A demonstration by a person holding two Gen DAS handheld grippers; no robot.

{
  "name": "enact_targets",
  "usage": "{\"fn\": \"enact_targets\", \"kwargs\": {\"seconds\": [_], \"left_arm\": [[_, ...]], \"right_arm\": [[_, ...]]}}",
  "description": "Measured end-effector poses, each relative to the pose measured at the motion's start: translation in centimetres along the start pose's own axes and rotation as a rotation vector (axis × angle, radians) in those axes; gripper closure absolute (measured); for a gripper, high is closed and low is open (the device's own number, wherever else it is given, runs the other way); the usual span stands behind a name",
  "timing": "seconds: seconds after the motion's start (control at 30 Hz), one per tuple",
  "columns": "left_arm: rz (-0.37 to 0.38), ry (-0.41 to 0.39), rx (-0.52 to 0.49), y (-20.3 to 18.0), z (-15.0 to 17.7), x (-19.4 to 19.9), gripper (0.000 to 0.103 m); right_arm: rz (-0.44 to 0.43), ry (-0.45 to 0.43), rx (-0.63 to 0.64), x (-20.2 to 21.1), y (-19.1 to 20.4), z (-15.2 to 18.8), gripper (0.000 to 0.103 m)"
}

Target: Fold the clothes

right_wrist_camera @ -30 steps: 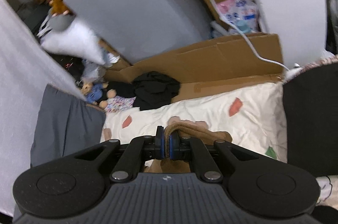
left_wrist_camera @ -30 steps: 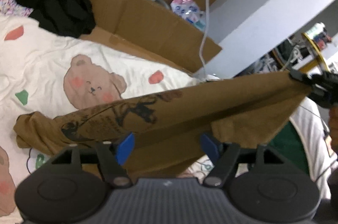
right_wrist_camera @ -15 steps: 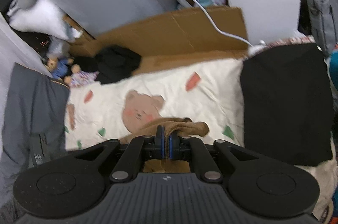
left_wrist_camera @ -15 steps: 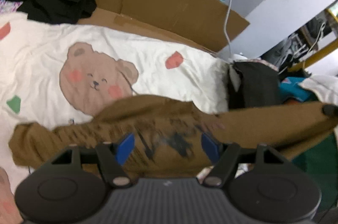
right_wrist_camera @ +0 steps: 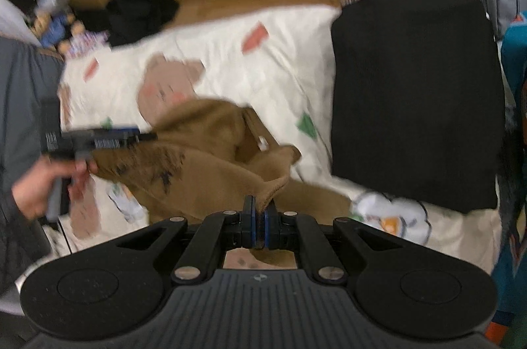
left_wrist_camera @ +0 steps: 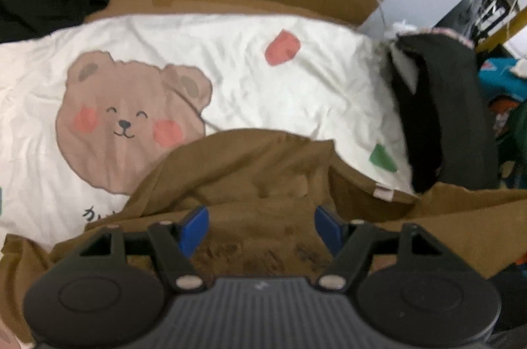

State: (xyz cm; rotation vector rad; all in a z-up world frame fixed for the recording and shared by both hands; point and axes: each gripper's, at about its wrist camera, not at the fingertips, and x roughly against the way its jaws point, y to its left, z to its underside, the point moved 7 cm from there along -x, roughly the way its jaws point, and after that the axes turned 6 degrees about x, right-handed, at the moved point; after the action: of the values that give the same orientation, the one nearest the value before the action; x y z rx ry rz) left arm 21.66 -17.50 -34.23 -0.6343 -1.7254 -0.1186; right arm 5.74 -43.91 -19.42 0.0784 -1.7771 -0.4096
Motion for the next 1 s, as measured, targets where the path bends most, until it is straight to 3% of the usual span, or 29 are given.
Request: {"fn": "enact_targets", "kwargs": {"seconds": [0.13,0.23,0.4,0.6,0.73,0.9,1.0], "left_arm": [[-0.075,-0.004,-0.034,0.7,-0.6,-1.7,0.030],[-0.116,-0.013,-0.153,-0.2,-1.7,-2.5,0.030],[-0.126,-0.012,-0.267,-1.7,-3.1,-3.5,0.035],[-0.139,0.009,-0.164,1.3,-5.1,-4.3,0.052],[-0.188,0.024,-0.174,3.2,-5.9,-4.9,0.062],[-0.213,0.025,-0.172,4.0,-6.5,-5.5,0.064],[-0.218,0.060,-0.184,3.9,-6.2,-6.4,0.062]], "right_arm": [[0.027,0.063,0.012,-1.8,-0.9,1.1,0.098],[0.031,0.100,0.029,-2.8,-1.1,1.9,0.098],[0.018,0.125,0.056,-3.4,-1.2,2.5,0.098],[0.016,0.126,0.065,-3.5,-2.7,2.3,0.098],[0.023,0.131,0.086,-3.7,-3.2,2.7,0.098],[0.023,0.159,0.101,-4.2,-4.1,3.7,0.099],[0.110,0.165,0.148,-4.1,-5.5,3.9,0.099]]}}
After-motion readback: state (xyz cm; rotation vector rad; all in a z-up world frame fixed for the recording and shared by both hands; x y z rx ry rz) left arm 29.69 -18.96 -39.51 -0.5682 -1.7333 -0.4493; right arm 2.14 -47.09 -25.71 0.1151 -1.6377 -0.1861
